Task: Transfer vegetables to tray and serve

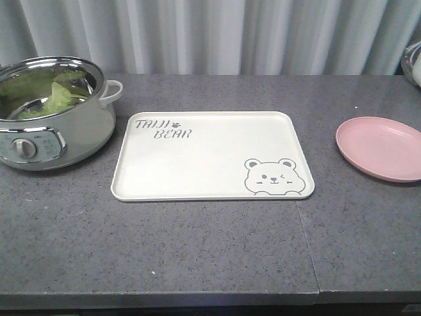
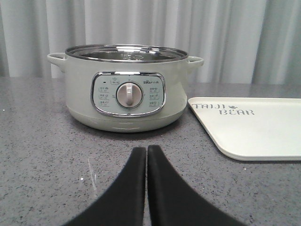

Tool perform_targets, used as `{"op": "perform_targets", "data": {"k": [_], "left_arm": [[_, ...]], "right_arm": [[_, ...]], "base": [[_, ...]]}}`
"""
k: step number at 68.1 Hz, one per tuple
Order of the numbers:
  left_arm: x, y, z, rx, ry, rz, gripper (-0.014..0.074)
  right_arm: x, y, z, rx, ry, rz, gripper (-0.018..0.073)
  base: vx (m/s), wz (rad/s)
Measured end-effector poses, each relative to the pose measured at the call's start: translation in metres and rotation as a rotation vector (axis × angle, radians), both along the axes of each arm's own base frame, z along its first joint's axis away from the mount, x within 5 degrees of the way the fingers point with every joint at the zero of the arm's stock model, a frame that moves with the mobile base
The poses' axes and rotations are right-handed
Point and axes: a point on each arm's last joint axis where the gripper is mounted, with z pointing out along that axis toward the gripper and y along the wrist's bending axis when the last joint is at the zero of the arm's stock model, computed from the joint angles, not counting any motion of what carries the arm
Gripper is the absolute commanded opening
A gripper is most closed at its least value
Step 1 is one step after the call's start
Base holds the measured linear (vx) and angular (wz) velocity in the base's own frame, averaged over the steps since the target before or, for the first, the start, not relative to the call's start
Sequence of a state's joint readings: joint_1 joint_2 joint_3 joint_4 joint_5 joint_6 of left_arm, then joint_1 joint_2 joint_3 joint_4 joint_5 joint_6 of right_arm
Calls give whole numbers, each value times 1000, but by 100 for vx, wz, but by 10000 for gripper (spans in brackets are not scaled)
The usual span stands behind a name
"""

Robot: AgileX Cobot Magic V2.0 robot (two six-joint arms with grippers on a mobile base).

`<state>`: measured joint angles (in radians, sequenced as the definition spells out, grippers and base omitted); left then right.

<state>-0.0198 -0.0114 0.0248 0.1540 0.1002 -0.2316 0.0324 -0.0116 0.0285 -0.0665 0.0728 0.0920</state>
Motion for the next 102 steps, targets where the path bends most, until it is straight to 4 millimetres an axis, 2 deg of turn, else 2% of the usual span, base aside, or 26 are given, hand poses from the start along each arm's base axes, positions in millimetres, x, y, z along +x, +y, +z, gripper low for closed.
{"op": "perform_targets", "data": {"k": [24, 33, 41, 49, 58, 71, 84, 92, 102], "left_arm": [[0, 0, 3, -1, -1, 2, -6], [-7, 1, 35, -3, -61, 9, -6], [-14, 3, 67, -8, -60, 25, -6], [-10, 4, 102, -11, 47, 47, -6], [8, 6, 141, -13, 238, 76, -6], [51, 9, 190, 4, 550, 117, -6], [92, 9, 211, 33, 775, 131, -6], [113, 9, 215, 31, 880, 131, -6], [137, 7, 218, 36, 922, 115, -6]], "right_arm": [[0, 0, 4, 1, -44, 3, -3], [-3, 0, 18, 1, -34, -2, -3], [-4, -1, 48, 2, -27, -6, -3], [0, -1, 79, -2, 68, -15, -3], [15, -2, 117, -4, 198, -25, -3], [49, -2, 167, -9, 410, -41, -3], [86, -2, 197, -26, 581, -59, -3], [105, -3, 205, -38, 693, -65, -3], [127, -2, 209, -62, 806, -63, -3]], "base": [[0, 0], [0, 0], [0, 0], [0, 0], [0, 0], [0, 0], [0, 0], [0, 0], [0, 0]]}}
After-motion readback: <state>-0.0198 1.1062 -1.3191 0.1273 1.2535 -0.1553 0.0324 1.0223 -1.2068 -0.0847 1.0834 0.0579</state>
